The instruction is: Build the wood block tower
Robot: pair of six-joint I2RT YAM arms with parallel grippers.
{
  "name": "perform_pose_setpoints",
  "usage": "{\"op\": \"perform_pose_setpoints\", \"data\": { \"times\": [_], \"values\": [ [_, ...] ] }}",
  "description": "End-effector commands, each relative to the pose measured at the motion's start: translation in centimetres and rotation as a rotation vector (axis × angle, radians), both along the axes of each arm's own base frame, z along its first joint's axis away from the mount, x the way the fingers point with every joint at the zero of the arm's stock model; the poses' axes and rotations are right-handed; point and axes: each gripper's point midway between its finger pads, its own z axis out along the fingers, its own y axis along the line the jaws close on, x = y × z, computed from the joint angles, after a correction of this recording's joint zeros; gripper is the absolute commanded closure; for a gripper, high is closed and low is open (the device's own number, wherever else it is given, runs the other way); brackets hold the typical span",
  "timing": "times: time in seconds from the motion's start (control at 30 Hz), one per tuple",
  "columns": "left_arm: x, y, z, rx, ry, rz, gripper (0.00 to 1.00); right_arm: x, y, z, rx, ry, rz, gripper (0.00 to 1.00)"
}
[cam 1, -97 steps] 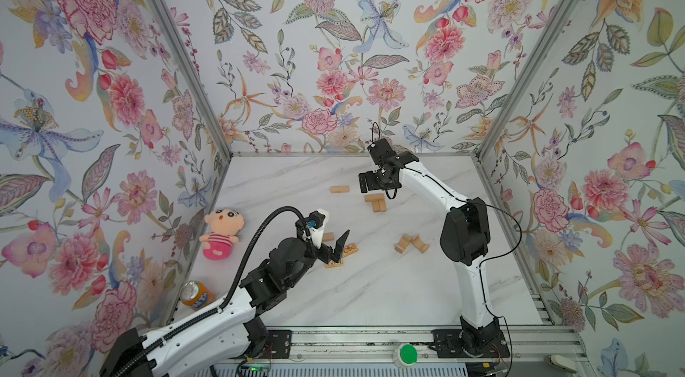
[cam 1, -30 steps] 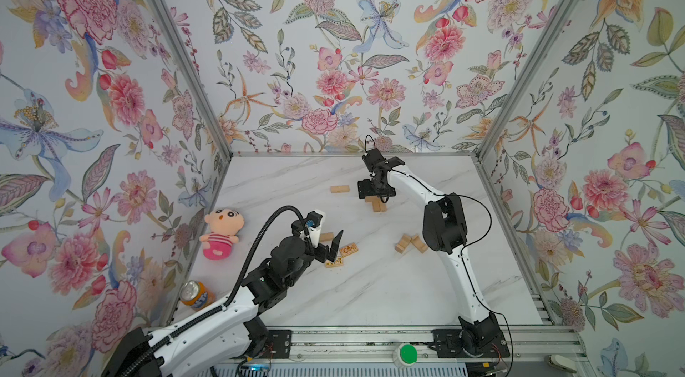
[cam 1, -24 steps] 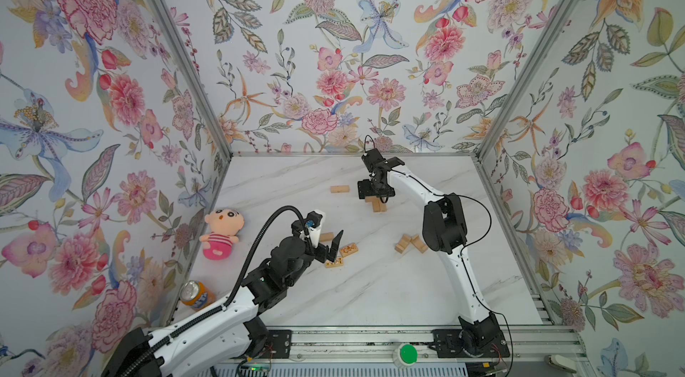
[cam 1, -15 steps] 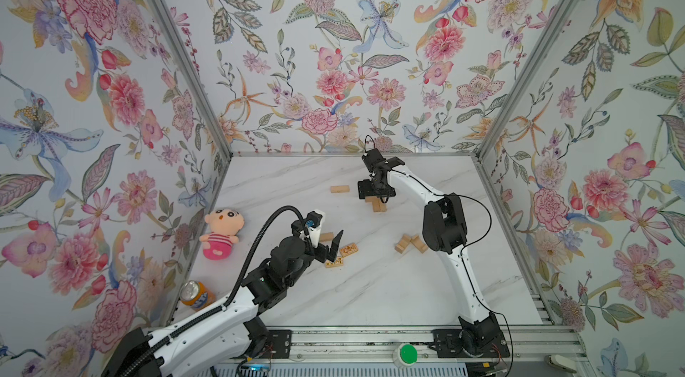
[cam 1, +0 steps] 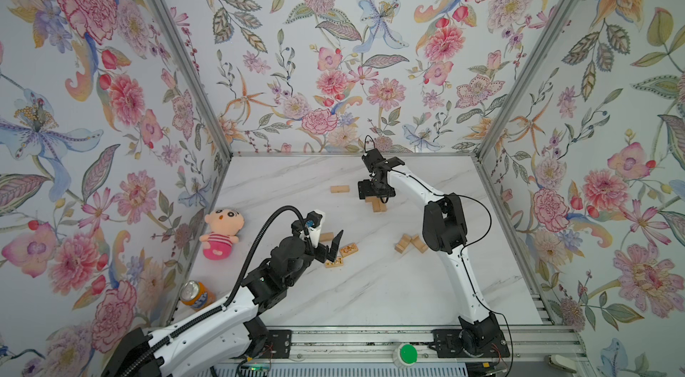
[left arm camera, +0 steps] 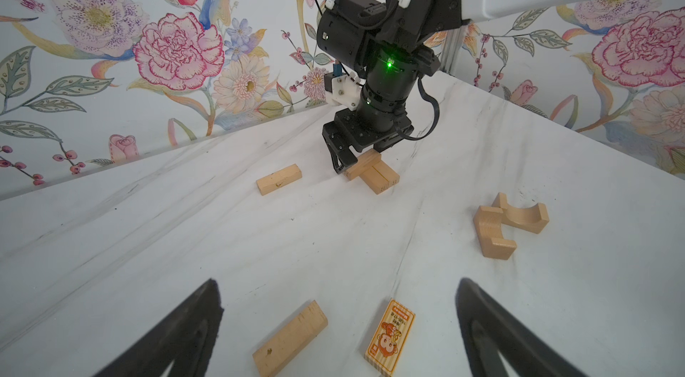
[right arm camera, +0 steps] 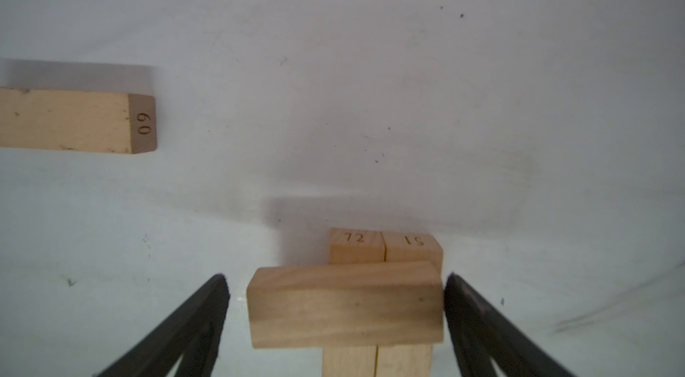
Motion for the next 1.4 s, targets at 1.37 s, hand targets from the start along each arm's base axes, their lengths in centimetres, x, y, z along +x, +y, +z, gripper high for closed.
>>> {"op": "perform_pose_setpoints", "data": {
  "times": [1.37],
  "values": [
    [0.2, -0.1, 1.0, -0.027, -0.017, -0.008, 0.01, -0.1, -1.5, 0.4, -0.068, -0.007, -0.002, 0.33]
  ]
}}
